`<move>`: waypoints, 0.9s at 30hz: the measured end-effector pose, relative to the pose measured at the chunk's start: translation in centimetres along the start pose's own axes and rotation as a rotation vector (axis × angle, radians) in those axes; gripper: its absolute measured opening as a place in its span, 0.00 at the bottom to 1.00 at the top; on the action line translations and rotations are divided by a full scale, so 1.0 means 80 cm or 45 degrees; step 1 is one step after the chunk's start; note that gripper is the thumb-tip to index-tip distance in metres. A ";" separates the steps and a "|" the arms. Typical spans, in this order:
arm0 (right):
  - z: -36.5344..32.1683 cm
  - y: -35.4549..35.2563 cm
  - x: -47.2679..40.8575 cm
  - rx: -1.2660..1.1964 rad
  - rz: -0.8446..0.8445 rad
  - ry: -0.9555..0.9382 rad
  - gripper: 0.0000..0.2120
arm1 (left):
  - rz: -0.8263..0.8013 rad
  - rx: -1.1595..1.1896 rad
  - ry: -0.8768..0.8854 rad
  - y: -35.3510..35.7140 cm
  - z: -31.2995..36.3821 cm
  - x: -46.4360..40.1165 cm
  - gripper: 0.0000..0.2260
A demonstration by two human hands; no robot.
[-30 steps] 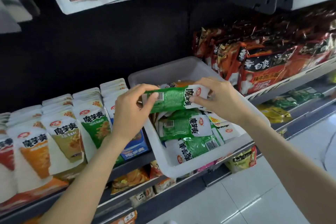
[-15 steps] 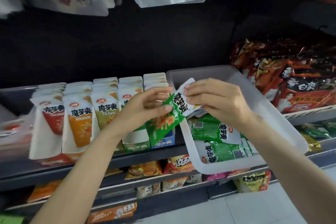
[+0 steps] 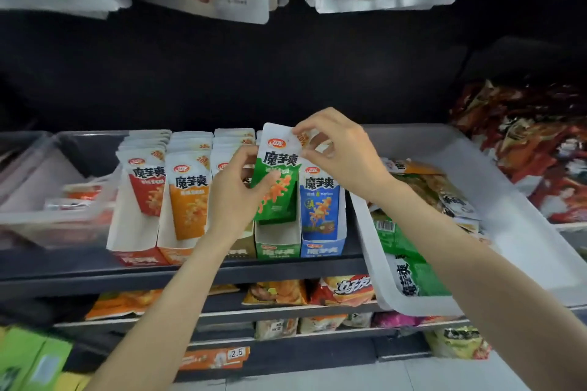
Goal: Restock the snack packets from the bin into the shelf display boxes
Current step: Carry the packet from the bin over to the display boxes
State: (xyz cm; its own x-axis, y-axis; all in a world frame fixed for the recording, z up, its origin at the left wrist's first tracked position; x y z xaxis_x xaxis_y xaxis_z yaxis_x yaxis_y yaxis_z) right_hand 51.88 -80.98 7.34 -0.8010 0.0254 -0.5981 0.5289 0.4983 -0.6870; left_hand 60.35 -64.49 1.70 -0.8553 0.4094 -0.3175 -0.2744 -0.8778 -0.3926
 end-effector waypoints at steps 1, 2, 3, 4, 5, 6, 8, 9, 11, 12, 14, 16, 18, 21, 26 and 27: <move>0.001 0.007 -0.002 0.079 -0.008 -0.025 0.11 | 0.005 -0.050 -0.007 0.000 -0.004 0.000 0.14; 0.001 0.013 -0.003 0.146 -0.011 -0.056 0.11 | 0.010 -0.144 0.004 0.001 -0.008 -0.001 0.15; 0.002 0.018 -0.004 0.193 -0.016 -0.084 0.11 | 0.024 -0.277 0.037 0.002 -0.010 0.000 0.17; 0.002 0.021 -0.005 0.235 -0.027 -0.112 0.10 | 0.045 -0.420 0.084 0.003 -0.012 0.000 0.19; 0.002 0.024 -0.006 0.282 -0.043 -0.147 0.10 | 0.063 -0.539 0.127 0.004 -0.014 0.000 0.20; 0.002 0.026 -0.006 0.330 -0.063 -0.183 0.10 | 0.071 -0.615 0.143 0.004 -0.016 0.000 0.21; 0.004 0.032 -0.006 0.409 -0.122 -0.220 0.11 | 0.064 -0.675 0.116 0.003 -0.018 -0.001 0.22; 0.005 0.036 -0.006 0.445 -0.158 -0.218 0.12 | 0.058 -0.696 0.101 0.003 -0.020 -0.001 0.23; 0.008 0.047 -0.007 0.516 -0.241 -0.201 0.14 | 0.077 -0.727 0.126 0.006 -0.022 -0.001 0.28; 0.009 0.052 -0.008 0.546 -0.279 -0.191 0.15 | 0.099 -0.706 0.152 0.006 -0.022 -0.001 0.29; 0.009 0.057 -0.009 0.605 -0.370 -0.171 0.14 | 0.151 -0.602 0.168 0.004 -0.021 -0.002 0.30; 0.009 0.053 -0.008 0.622 -0.427 -0.107 0.11 | 0.208 -0.540 0.165 -0.001 -0.020 -0.005 0.26; 0.008 0.038 0.000 0.576 -0.383 -0.074 0.10 | 0.241 -0.479 0.172 -0.006 -0.017 -0.005 0.21; 0.008 0.000 0.032 0.499 -0.238 -0.091 0.09 | 0.088 -0.194 0.195 0.000 0.006 0.004 0.15; 0.040 -0.087 0.125 0.431 -0.133 0.146 0.07 | -0.474 0.049 0.413 0.042 0.065 0.023 0.09; 0.053 -0.102 0.144 0.425 -0.187 0.263 0.08 | -0.583 0.013 0.482 0.055 0.076 0.024 0.09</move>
State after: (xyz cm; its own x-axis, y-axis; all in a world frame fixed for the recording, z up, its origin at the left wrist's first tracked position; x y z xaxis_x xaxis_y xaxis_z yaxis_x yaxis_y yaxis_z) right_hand 39.50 -88.46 4.32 -0.8961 0.1654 -0.4119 0.4396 0.2022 -0.8751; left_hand 54.85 -69.09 4.63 -0.4330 0.8057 -0.4042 -0.5844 -0.5923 -0.5547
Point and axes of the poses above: each hand's wrist, its own x-axis away from the middle knuckle, its own y-axis out of the palm, z = x × y, the point moved 1 cm from there along -x, towards the middle knuckle, and after that the axes turned 6 degrees about -y, right-handed, at the moved point
